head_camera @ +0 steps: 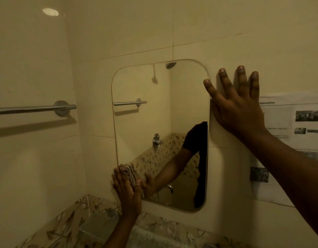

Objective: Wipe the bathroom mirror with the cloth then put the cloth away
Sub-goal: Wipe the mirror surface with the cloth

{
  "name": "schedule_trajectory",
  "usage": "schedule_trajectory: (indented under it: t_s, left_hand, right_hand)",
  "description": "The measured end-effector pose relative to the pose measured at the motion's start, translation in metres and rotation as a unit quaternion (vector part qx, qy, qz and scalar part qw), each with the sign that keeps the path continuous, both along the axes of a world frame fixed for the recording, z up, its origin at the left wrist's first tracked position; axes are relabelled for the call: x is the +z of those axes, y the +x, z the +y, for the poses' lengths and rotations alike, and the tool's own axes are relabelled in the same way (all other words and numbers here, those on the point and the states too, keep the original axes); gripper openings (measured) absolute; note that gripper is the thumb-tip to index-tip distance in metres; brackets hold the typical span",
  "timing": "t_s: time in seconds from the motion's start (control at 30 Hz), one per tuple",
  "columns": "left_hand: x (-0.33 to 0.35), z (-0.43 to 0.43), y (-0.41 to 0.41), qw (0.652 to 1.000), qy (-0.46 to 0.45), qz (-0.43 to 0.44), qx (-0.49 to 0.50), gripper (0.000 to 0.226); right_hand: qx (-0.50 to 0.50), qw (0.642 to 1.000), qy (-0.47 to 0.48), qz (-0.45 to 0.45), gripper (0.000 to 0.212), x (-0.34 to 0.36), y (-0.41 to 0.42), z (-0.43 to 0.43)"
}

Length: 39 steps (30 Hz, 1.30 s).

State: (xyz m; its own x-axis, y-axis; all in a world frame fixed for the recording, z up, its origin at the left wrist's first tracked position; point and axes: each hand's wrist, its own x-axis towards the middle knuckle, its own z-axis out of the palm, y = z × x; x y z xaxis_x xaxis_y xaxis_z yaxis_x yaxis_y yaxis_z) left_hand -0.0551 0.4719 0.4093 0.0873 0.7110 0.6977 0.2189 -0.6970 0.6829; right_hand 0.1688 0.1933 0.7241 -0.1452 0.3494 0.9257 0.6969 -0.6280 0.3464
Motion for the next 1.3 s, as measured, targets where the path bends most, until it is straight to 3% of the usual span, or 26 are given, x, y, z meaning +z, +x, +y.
schedule_trajectory:
  t_s: [0.1, 0.3, 0.5, 0.83, 1.3]
  left_hand:
    - [0.05, 0.017, -0.013, 1.0, 0.006, 0.011, -0.01, 0.084]
    - [0.216, 0.023, -0.015, 0.992, 0.114, 0.052, 0.008, 0.091]
    - [0.344, 0.0, 0.002, 0.993, 0.112, 0.035, -0.028, 0.094]
    - [0.386, -0.061, 0.039, 0.948, 0.287, 0.137, 0.003, 0.096]
    - [0.358, -0.116, 0.069, 0.859, 0.464, 0.218, 0.003, 0.096]
  right_hand:
    - [-0.001, 1.0, 0.0, -0.001, 0.061, 0.0, 0.0, 0.0]
    - [-0.001, 1.0, 0.004, -0.006, 0.062, 0.0, 0.0, 0.0]
    - [-0.008, 1.0, 0.002, -0.011, 0.065, 0.002, 0.0, 0.0]
    - [-0.016, 1.0, 0.003, -0.015, 0.065, 0.002, -0.001, 0.0]
    - [-0.025, 0.999, -0.001, -0.024, 0.066, 0.001, -0.001, 0.0]
